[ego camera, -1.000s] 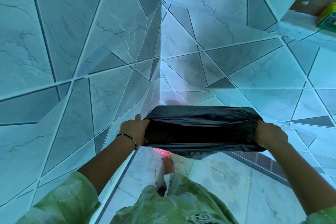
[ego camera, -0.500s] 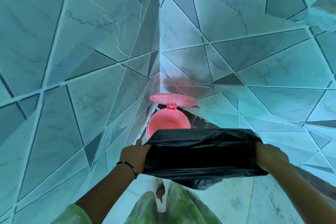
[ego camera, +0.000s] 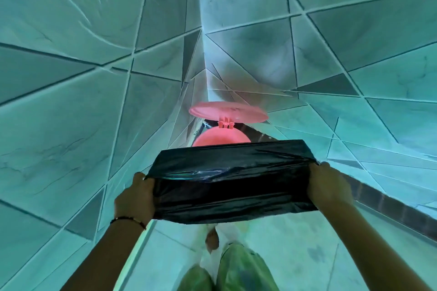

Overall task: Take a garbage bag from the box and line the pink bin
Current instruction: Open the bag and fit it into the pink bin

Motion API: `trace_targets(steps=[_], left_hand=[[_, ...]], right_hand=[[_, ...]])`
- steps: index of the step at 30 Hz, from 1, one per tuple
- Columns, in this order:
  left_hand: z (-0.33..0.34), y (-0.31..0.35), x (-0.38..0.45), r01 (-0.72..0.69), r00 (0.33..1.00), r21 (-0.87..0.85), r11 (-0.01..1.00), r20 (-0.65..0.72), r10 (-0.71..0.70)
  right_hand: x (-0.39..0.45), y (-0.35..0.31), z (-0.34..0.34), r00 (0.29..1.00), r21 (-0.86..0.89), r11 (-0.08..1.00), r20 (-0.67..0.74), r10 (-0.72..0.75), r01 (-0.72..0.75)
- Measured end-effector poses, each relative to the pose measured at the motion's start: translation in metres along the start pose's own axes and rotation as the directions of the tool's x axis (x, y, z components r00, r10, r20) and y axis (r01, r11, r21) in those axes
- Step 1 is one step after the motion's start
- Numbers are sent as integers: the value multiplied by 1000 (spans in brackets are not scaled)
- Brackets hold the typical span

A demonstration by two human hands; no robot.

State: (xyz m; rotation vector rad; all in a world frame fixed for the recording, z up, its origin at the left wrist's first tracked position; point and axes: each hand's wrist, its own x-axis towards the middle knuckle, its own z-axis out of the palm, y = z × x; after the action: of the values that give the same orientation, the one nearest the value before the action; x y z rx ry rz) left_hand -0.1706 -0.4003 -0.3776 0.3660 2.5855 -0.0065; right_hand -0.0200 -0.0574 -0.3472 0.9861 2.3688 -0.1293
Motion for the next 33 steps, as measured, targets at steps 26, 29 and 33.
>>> trace_targets(steps=[26, 29, 33], left_hand=[[126, 23, 146, 165, 944, 56, 985, 281, -174], [148, 22, 153, 121, 909, 111, 987, 388, -155], [168, 19, 163, 122, 895, 125, 985, 416, -163]], right_hand=[[153, -51, 131, 988, 64, 992, 103, -114, 108], [164, -53, 157, 986, 134, 988, 141, -93, 74], [173, -53, 185, 963, 231, 973, 263, -54, -9]])
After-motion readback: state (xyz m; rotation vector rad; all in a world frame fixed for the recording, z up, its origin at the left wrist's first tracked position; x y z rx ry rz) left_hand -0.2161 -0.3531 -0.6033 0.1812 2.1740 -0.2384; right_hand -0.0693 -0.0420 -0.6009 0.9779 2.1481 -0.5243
